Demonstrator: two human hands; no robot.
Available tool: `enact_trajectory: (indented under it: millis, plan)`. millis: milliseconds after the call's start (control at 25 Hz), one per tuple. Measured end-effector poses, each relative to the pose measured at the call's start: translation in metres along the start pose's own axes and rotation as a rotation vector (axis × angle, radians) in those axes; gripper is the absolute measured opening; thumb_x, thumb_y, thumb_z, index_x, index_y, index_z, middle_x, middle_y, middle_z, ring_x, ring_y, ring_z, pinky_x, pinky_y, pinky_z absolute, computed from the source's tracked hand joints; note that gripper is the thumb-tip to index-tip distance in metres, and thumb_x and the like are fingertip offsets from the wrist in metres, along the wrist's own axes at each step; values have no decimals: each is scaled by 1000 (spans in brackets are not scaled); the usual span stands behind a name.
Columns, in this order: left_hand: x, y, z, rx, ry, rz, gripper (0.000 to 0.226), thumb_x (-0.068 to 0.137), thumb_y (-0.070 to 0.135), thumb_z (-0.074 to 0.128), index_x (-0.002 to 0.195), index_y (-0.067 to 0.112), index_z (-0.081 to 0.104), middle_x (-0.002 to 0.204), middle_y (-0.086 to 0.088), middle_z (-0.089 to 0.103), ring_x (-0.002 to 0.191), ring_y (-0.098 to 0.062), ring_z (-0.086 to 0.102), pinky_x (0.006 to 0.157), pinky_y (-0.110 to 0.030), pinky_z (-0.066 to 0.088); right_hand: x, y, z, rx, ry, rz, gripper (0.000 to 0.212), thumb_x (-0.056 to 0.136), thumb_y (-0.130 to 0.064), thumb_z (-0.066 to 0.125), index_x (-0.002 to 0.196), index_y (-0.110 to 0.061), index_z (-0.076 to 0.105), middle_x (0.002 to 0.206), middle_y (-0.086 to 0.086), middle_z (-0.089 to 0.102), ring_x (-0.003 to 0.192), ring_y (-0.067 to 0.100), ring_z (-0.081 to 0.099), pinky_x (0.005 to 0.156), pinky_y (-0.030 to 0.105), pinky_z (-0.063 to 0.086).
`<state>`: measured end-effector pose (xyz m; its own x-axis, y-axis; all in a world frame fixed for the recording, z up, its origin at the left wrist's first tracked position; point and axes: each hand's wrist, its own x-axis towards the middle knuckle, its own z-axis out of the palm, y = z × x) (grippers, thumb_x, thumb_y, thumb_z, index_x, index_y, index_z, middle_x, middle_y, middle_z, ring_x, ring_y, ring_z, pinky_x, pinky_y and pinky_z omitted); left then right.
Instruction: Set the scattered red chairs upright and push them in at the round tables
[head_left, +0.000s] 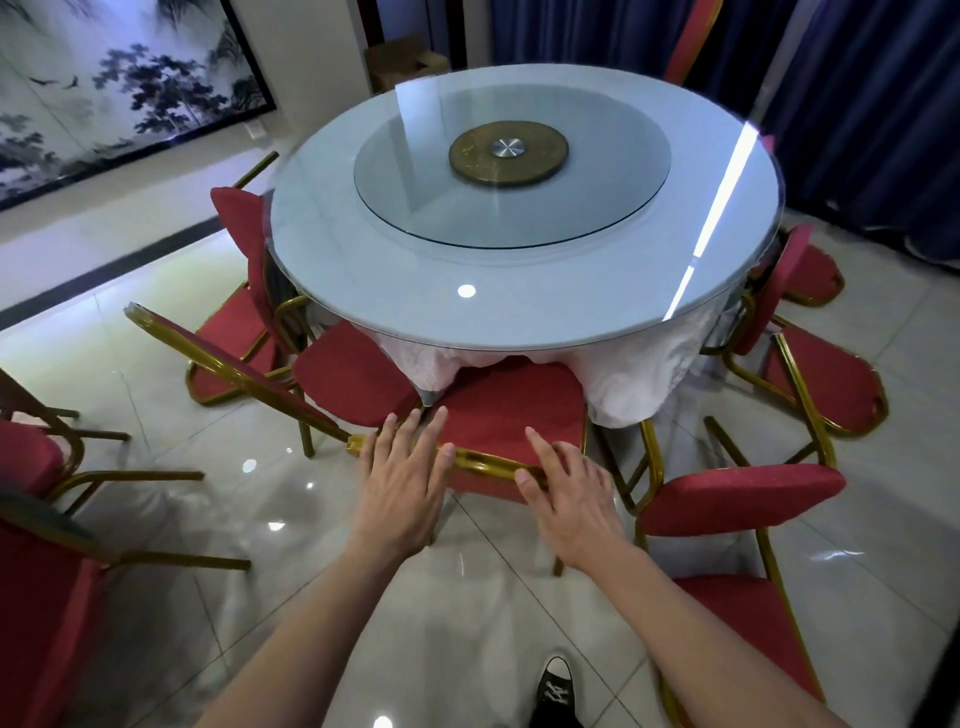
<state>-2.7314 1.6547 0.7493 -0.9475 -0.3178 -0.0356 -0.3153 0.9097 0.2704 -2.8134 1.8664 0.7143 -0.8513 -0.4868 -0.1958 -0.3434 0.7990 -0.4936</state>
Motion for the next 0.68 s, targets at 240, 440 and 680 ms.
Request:
enact_trajectory:
  millis: [240, 440, 680]
  plan:
    - [-32, 10, -27, -40, 15, 94, 74, 93, 66, -11, 159, 41, 11, 167, 2, 18, 156, -22, 1, 125, -45, -2, -49, -17, -21, 6, 197, 17, 68, 96, -74, 4, 158, -47, 10, 153, 0, 34, 142, 22, 34, 121, 46, 19]
    - [-63, 42, -40, -89, 34, 230, 73, 93, 68, -10, 158, 43, 13, 167, 3, 17, 156, -19, 0, 125, -44, -3, -106, -19, -38, 21, 361, 94, 66, 97, -73, 9, 157, -46, 17, 151, 0, 38, 138, 23, 39, 115, 46, 23]
    - [-108, 104, -34, -143, -13, 418, 67, 97, 64, -2, 158, 42, 15, 167, 3, 16, 155, -18, -2, 125, -41, -6, -197, 10, -63, -7, 465, 253, 61, 100, -68, 14, 157, -45, 17, 152, -1, 34, 141, 22, 35, 117, 45, 20]
